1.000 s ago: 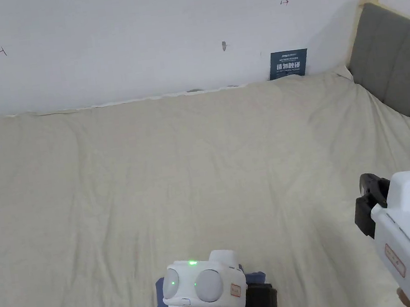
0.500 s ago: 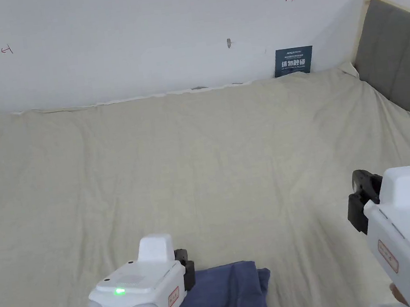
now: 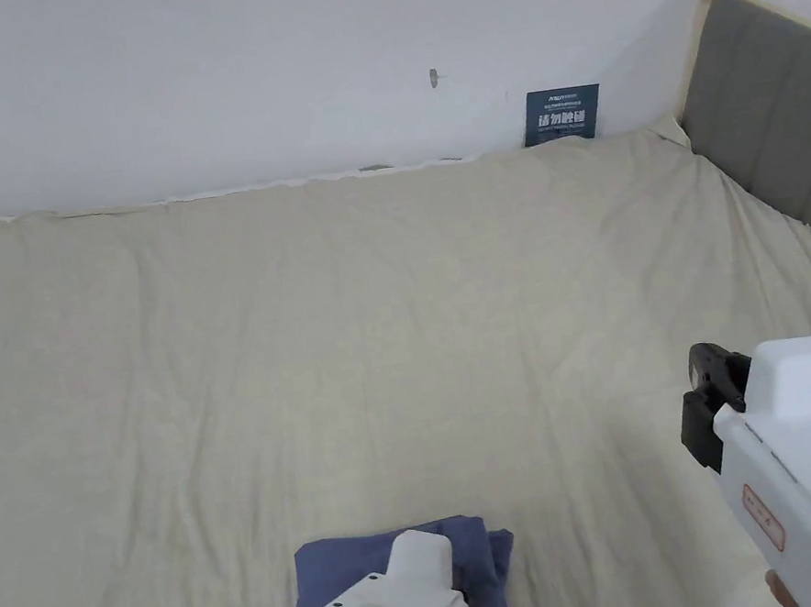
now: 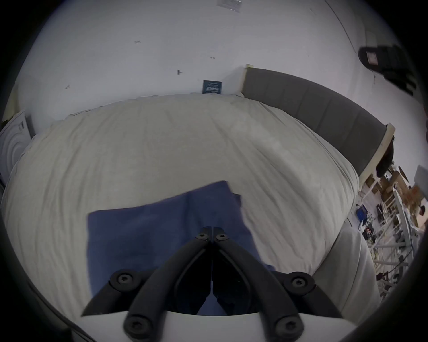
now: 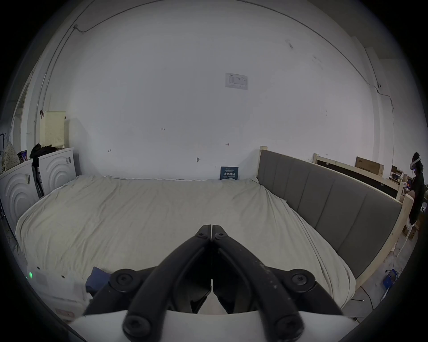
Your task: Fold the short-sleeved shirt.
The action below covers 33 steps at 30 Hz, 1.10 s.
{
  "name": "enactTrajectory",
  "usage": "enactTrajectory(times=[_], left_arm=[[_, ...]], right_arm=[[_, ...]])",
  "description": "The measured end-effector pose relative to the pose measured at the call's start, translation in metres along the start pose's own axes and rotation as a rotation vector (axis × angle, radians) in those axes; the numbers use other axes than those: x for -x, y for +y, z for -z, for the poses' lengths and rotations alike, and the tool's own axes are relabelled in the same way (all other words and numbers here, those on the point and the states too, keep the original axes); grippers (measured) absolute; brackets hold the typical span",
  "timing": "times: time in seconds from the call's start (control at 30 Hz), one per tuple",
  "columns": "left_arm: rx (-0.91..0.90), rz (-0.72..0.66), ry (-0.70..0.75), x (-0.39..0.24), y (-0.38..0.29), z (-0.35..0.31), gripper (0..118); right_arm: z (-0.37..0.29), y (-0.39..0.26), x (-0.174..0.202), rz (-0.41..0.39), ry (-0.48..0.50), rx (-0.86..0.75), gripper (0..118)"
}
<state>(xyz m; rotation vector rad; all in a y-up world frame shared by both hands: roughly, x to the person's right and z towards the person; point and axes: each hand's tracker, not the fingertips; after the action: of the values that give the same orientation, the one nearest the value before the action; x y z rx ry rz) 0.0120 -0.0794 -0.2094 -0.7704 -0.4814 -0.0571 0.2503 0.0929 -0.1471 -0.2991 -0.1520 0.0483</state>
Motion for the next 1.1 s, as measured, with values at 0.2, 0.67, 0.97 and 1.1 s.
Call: enactTrajectory(times=[0.2,0.67,0.97,1.1], left_arm=[[0.128,-0.014,-0.004,-0.013,-0.027,0.046,0],[-0.228,0.008,0.0,0.008,0.044,-0.065,0],[-0.52,0.09,0.214,0.063,0.097,-0.168,0],[-0.59,0.088,0.325,0.096,0.099,-0.186,0]], right_arm=[[0.001,-0.005,-0.01,0.008,-0.024,0.014,2],[-0.011,0.008,0.01,0.006,0.007,-0.028,2],[-0.027,0.033,0.044,-0.008,0.034,-0.13,2],[-0.033,0.042,0.056,-0.016,0.044,-0.166,2]])
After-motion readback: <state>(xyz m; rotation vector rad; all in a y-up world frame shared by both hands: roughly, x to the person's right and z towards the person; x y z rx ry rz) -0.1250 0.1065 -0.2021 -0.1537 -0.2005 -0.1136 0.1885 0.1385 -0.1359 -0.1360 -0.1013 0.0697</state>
